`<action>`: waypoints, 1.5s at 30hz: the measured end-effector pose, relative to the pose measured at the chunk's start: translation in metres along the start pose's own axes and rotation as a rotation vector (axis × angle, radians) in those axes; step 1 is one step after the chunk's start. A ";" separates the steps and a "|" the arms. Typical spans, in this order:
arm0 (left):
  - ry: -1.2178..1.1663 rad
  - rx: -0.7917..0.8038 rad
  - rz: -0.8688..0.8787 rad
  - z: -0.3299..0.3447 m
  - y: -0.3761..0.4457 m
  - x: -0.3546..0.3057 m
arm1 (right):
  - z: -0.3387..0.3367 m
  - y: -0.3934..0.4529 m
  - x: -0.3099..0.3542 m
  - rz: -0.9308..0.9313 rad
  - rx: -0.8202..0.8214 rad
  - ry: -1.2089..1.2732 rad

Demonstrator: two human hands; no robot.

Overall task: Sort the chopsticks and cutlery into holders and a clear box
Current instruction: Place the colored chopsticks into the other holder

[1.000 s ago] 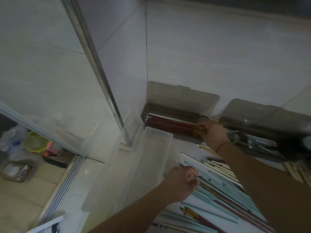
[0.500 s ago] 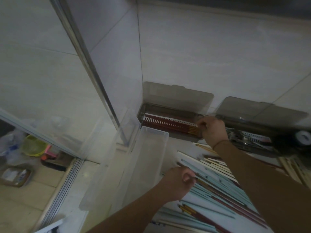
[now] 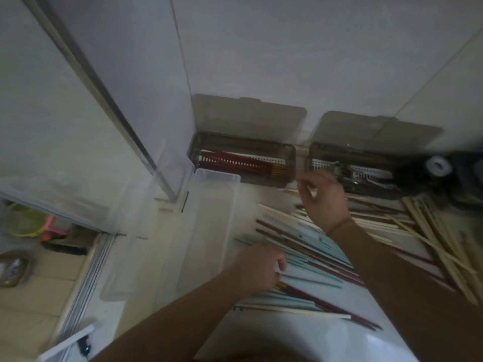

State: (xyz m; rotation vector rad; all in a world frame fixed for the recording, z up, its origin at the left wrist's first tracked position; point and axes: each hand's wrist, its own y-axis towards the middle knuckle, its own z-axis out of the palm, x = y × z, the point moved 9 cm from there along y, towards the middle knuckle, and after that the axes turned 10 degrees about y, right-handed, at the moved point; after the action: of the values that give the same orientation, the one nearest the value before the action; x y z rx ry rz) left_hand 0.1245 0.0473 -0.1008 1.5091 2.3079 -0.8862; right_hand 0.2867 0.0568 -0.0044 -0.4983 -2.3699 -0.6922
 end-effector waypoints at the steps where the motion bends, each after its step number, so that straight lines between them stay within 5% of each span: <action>1: 0.055 0.003 0.004 0.002 -0.001 -0.003 | -0.002 -0.021 0.001 -0.005 0.033 0.025; 11: 0.432 0.006 0.111 0.012 -0.007 -0.019 | -0.001 -0.200 -0.007 0.068 0.303 -0.196; 17: 0.482 -0.043 0.155 0.007 -0.009 -0.030 | 0.002 -0.204 -0.006 0.041 0.266 -0.342; 24: 0.504 -0.316 0.192 -0.048 -0.011 -0.032 | -0.034 -0.181 -0.018 0.074 0.155 -0.391; 28: 0.427 -0.444 0.167 -0.090 -0.011 -0.016 | -0.056 -0.171 -0.049 0.302 0.150 0.002; 34: 0.134 -0.535 -0.001 -0.111 -0.016 0.016 | -0.052 -0.134 -0.055 0.676 -0.151 1.399; 36: 0.043 -0.560 -0.008 -0.107 -0.016 0.014 | -0.036 -0.112 -0.045 0.680 -0.163 1.596; 42: -0.195 -0.577 -0.021 -0.092 -0.006 0.002 | 0.026 -0.059 0.016 0.480 0.125 0.903; 45: -0.176 -0.404 -0.015 -0.076 0.004 -0.006 | 0.045 -0.032 0.029 0.387 0.205 0.691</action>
State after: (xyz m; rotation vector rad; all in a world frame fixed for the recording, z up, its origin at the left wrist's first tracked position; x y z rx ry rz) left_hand 0.1404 0.0897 -0.0396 1.1945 2.2026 -0.4904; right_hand 0.2290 0.0632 -0.0272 -0.5061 -1.6114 -0.3549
